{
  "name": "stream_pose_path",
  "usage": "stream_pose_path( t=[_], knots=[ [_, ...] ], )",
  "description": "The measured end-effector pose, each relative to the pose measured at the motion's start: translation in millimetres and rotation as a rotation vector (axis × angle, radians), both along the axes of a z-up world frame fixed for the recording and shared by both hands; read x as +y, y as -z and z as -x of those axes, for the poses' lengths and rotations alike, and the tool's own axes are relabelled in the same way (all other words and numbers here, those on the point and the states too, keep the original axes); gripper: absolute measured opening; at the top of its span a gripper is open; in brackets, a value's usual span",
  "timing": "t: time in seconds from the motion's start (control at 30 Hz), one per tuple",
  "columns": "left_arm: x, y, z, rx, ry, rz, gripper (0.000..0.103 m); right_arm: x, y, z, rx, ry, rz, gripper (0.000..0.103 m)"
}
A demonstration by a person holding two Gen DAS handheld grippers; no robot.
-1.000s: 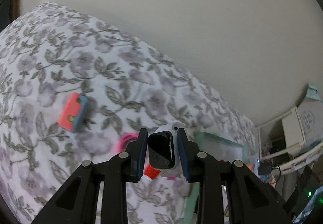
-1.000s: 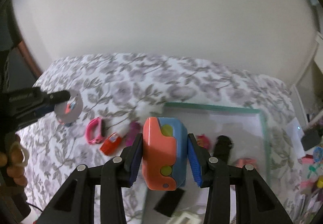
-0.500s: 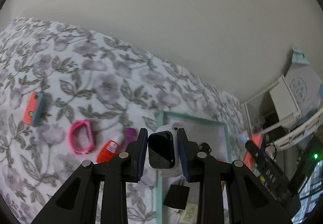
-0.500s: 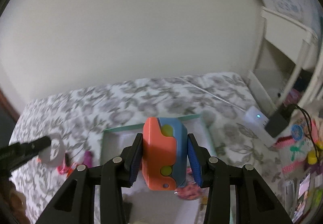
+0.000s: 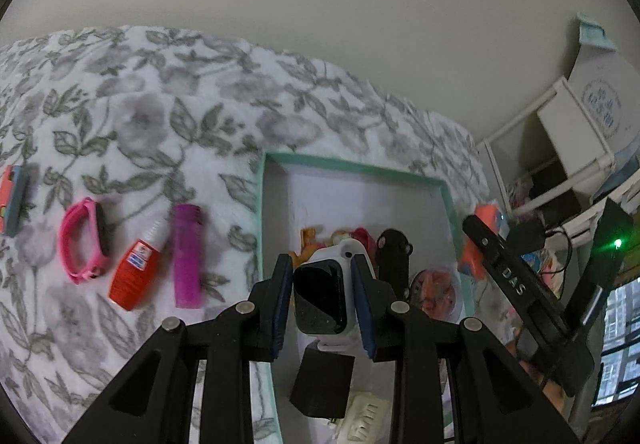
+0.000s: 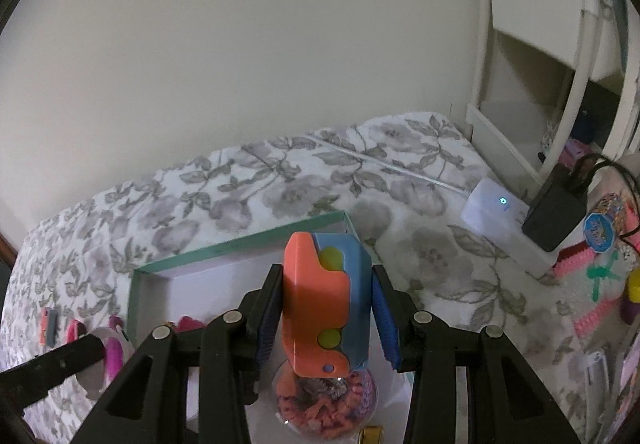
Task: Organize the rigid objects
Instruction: 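Carry the block and smartwatch into the tray and release both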
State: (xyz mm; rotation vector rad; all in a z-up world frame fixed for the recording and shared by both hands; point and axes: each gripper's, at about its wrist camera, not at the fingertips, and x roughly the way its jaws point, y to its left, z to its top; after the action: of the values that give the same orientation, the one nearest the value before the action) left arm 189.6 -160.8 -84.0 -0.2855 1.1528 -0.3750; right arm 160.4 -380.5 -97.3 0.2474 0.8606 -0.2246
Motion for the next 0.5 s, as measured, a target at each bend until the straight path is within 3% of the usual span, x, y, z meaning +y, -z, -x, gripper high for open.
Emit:
stream_pose_path(
  t=[0.5],
  knots=[
    [-17.1, 28.2, -6.8, 0.03, 0.023, -0.026, 0.031, 2.5, 29.4, -11.7, 0.05, -0.028, 0.031, 0.045]
  ],
)
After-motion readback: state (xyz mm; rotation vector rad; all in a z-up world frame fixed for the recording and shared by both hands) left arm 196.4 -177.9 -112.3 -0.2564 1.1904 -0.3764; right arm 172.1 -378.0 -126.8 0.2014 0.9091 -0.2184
